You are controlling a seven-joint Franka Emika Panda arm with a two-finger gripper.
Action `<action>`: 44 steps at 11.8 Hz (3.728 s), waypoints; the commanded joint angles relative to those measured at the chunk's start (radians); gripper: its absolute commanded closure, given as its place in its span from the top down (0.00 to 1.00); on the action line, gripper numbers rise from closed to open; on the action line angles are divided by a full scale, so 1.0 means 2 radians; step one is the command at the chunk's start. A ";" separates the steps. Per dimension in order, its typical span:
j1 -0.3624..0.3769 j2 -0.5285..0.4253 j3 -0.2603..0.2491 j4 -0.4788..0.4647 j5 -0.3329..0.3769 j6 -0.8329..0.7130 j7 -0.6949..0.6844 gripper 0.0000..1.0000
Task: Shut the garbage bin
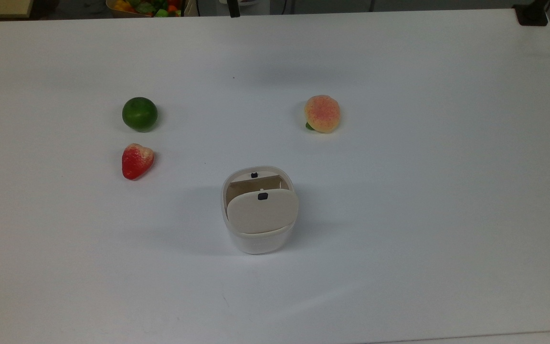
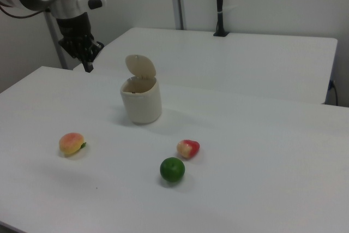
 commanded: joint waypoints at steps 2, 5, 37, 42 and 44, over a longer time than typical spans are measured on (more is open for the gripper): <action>0.018 0.022 0.000 -0.004 0.009 0.096 0.000 0.00; 0.025 0.048 0.000 -0.002 0.025 0.202 0.001 0.00; 0.039 0.239 -0.005 0.040 0.023 0.515 0.052 0.00; 0.038 0.228 -0.005 0.039 0.023 0.445 0.048 0.00; 0.038 0.228 -0.005 0.039 0.022 0.422 0.048 0.00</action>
